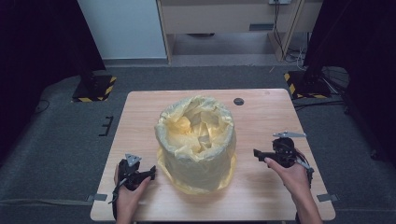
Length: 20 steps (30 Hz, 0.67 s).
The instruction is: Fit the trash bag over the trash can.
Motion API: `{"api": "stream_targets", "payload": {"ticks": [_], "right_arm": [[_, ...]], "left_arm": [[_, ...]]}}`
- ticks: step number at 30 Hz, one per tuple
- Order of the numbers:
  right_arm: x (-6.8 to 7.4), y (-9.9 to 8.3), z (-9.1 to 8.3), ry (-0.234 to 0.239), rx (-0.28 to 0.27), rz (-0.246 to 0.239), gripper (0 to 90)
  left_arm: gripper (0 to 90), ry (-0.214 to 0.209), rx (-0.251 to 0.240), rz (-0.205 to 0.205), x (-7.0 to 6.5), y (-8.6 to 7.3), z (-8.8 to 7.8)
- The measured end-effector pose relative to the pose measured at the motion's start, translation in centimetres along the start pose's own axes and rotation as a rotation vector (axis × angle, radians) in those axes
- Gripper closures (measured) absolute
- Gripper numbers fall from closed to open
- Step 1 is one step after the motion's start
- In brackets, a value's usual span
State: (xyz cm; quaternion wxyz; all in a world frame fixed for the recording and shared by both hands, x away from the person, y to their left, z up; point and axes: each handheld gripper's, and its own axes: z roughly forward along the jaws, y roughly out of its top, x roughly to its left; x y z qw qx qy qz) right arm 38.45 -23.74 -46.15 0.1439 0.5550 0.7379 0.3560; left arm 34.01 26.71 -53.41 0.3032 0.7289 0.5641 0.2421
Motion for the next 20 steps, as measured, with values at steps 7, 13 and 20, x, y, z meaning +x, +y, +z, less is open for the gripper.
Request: {"api": "stream_targets", "payload": {"ticks": [7,13,20], "right_arm": [[-0.1,-4.5,2.1,-0.036,0.077,-0.005,5.4],[0.3,-6.5,3.0,-0.085,0.073,-0.044,3.3],[0.9,-7.8,3.3,-0.139,-0.001,-0.117,0.6]], "left_arm": [[10.3,0.000,0.000,0.000,0.0,0.0,0.0],[10.3,0.000,0.000,0.000,0.0,0.0,0.0],[10.3,0.000,0.000,0.000,0.0,0.0,0.0]]}}
